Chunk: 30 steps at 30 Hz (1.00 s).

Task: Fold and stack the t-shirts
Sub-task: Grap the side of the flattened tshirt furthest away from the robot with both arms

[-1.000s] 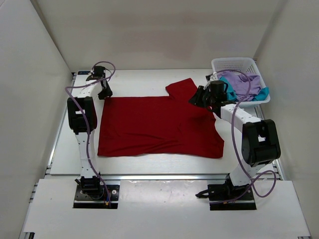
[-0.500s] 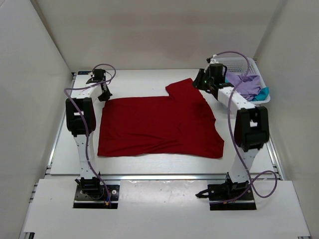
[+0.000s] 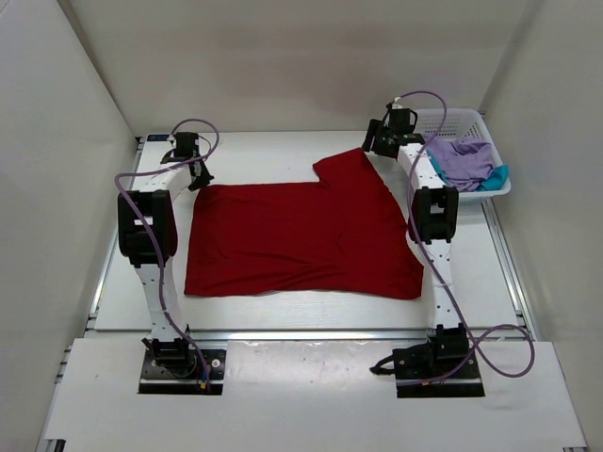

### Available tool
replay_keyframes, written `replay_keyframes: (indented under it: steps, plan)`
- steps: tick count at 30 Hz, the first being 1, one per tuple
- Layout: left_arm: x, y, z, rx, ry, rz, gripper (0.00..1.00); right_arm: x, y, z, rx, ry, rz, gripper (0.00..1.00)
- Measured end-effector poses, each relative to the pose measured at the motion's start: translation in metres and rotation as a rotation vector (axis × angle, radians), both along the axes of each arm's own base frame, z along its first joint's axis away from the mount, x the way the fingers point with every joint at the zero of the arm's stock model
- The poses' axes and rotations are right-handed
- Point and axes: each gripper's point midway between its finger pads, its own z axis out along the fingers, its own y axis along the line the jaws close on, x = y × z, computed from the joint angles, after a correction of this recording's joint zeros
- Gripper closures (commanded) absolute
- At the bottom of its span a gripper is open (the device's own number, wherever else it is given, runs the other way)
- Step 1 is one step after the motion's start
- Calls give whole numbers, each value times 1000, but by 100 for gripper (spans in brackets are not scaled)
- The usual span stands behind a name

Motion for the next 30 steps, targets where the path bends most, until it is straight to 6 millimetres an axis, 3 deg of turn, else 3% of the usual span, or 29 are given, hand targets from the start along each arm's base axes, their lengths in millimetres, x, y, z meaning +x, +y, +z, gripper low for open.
replay_keyframes:
  steps: [3, 9, 20, 21, 24, 26, 30]
  plan:
    - [1, -3, 1, -19, -5, -7, 100, 5, -5, 4, 75, -5, -6, 50]
    - [4, -9, 3, -50, -17, -17, 100, 3, 1, 1, 163, 19, 4, 54]
    - [0, -13, 14, -78, -47, -19, 100, -8, 50, 2, 239, 45, 94, 56]
    - [0, -14, 16, -80, -55, -20, 100, -10, 54, 2, 242, 51, 102, 58]
    - [1, -15, 23, -90, -74, -21, 100, -13, 60, 1, 243, 58, 117, 82]
    - [3, -16, 26, -93, -84, -24, 100, -15, 61, -1, 243, 67, 120, 91]
    - [3, -18, 27, -97, -87, -29, 100, -13, 57, -2, 236, 71, 102, 98]
